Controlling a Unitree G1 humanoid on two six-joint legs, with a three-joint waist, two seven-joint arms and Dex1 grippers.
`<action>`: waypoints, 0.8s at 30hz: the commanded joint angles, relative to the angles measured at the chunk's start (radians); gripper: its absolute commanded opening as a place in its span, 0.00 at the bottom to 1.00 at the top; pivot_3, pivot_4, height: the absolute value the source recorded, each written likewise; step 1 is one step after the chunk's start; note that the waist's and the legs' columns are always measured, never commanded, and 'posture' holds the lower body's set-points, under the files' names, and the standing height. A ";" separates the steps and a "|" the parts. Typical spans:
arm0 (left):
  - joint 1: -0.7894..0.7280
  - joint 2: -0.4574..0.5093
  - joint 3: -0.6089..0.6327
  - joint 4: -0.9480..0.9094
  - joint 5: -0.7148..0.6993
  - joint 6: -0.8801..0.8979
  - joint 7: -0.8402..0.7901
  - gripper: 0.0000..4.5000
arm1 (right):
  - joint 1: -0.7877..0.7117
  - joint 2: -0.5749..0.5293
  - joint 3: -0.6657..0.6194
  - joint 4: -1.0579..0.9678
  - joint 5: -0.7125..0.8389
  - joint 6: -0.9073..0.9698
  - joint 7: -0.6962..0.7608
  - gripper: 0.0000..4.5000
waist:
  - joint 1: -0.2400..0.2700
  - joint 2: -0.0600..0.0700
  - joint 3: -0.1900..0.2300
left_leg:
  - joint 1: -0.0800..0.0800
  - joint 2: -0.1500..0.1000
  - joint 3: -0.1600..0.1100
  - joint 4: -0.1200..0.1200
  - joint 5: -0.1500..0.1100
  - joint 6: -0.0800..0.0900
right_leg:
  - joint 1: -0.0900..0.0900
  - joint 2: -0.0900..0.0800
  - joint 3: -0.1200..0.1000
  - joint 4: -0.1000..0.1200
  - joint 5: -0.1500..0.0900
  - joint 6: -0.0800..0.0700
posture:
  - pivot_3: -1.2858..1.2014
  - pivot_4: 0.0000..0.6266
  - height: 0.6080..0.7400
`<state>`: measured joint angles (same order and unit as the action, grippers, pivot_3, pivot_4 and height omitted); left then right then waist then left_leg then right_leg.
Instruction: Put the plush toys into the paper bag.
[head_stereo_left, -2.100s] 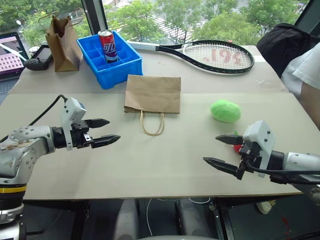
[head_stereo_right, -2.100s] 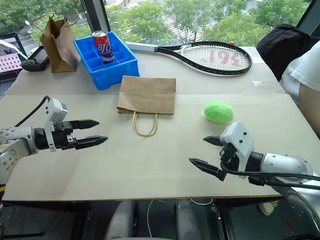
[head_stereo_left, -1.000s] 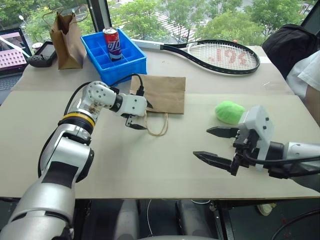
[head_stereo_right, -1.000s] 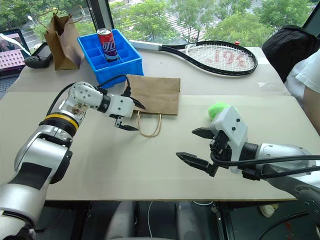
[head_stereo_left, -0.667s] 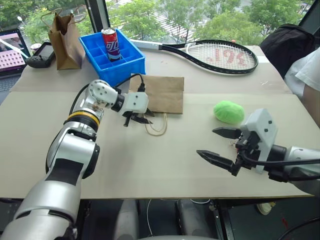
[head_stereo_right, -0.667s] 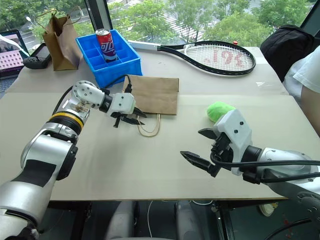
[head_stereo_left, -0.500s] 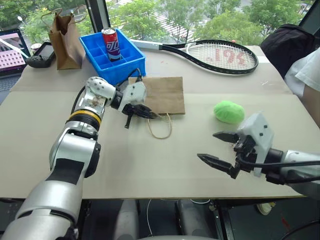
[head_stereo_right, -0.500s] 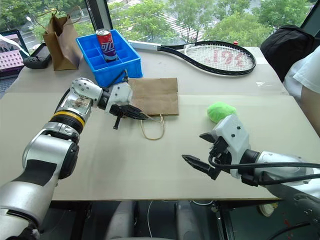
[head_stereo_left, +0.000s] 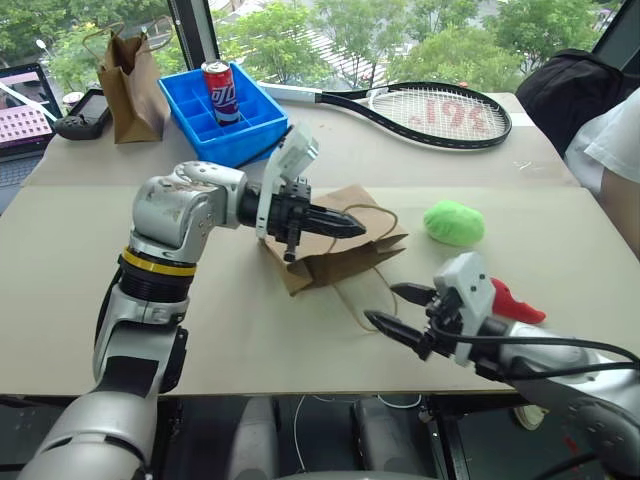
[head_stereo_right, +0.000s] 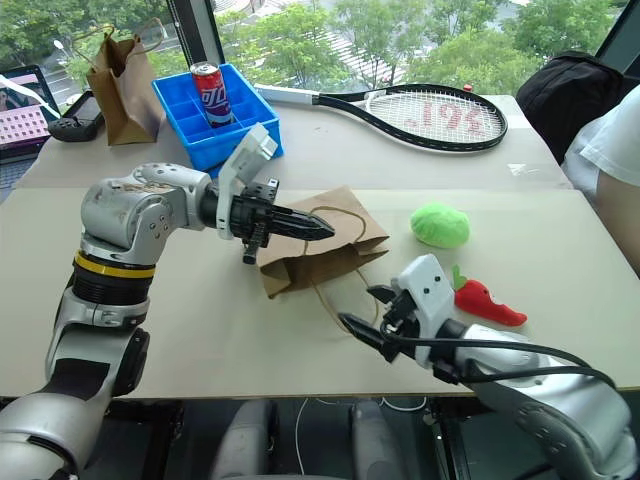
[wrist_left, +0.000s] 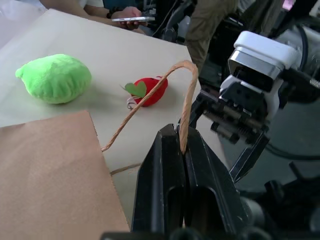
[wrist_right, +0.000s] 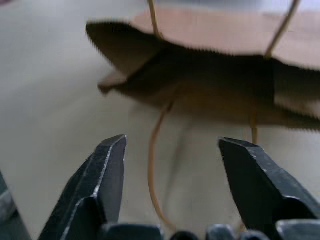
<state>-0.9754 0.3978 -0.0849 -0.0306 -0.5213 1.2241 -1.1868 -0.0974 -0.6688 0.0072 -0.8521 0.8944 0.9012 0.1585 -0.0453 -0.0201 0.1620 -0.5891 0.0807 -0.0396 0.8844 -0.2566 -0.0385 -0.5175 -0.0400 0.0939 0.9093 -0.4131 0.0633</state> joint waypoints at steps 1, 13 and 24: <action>-0.004 -0.026 0.072 -0.065 -0.070 0.130 0.118 0.00 | -0.048 0.079 0.074 0.037 -0.105 -0.045 -0.043 0.38 | 0.000 0.000 0.000 | 0.000 0.000 0.000 0.000 0.000 0.000 | 0.000 0.000 0.000 0.000 0.000 -0.001 | 0.52 0.24 0.36; -0.038 -0.244 0.357 -0.071 -0.236 0.390 0.456 0.00 | -0.144 0.316 0.212 0.414 -0.464 -0.256 -0.052 0.01 | 0.000 0.000 0.000 | 0.000 0.000 0.000 0.000 0.000 0.000 | -0.001 0.000 0.000 0.001 0.003 -0.005 | 0.52 0.24 0.36; -0.254 -0.149 0.508 0.137 -0.265 0.301 0.600 0.00 | -0.120 0.286 0.283 0.548 -0.619 -0.276 0.091 0.01 | 0.000 0.000 0.000 | 0.000 -0.001 0.000 0.000 0.000 0.000 | 0.000 0.000 0.000 0.001 0.003 -0.005 | 0.52 0.24 0.36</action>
<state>-1.1694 0.2199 0.4073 0.0849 -0.7796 1.5748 -0.5786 -0.2358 -0.3677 0.2652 -0.3325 0.2992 0.5964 0.2221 -0.0458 -0.0200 0.1621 -0.5887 0.0800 -0.0398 0.8845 -0.2567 -0.0388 -0.5177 -0.0397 0.0943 0.9106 -0.4099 0.0583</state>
